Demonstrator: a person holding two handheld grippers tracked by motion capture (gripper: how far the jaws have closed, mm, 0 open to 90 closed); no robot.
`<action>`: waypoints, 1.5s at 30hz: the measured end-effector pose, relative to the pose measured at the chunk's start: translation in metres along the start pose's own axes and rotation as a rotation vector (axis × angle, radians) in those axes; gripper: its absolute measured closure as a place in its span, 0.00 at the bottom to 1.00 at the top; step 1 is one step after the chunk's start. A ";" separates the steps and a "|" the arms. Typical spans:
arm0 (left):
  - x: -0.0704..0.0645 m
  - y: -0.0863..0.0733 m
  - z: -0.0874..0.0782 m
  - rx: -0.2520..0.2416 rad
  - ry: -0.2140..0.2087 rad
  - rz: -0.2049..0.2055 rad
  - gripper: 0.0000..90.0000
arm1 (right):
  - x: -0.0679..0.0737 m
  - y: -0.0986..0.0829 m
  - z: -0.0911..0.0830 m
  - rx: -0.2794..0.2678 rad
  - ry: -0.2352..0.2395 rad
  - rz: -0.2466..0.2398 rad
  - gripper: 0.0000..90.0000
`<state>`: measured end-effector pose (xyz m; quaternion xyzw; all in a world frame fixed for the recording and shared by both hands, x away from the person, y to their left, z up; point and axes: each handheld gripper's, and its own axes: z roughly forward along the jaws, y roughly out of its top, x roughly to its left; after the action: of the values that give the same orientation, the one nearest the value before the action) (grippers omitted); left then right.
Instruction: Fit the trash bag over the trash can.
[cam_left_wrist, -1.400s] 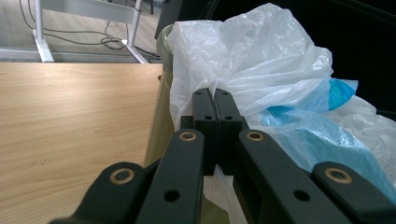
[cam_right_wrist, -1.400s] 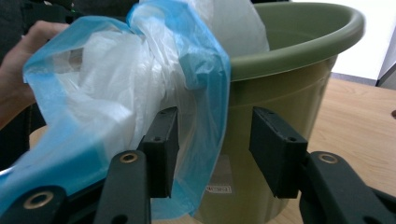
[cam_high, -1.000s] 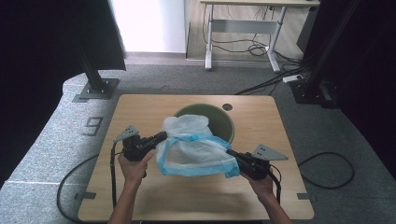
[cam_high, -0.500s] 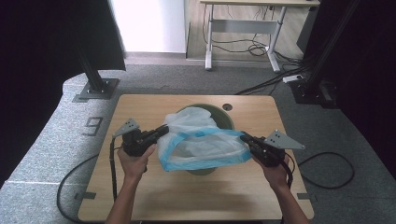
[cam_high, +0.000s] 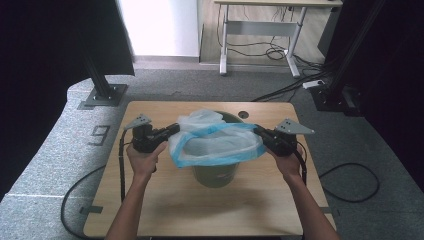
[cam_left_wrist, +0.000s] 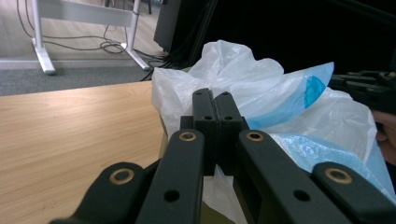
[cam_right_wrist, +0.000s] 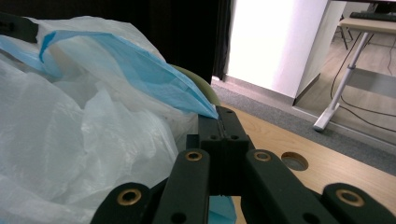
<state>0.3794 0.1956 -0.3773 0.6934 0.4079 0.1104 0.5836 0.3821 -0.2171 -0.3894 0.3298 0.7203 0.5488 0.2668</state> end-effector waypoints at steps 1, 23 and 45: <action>0.002 0.001 0.001 0.005 0.005 -0.002 1.00 | -0.002 0.000 0.004 0.002 0.001 0.004 0.98; 0.020 0.020 0.024 0.067 0.114 0.027 1.00 | -0.026 0.004 0.051 0.036 -0.022 0.055 0.98; 0.045 -0.002 0.055 0.165 0.140 -0.047 1.00 | -0.037 -0.025 0.093 0.153 0.070 0.200 0.99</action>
<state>0.4422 0.1869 -0.4100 0.7199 0.4715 0.1106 0.4971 0.4705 -0.1932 -0.4361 0.4000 0.7326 0.5271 0.1597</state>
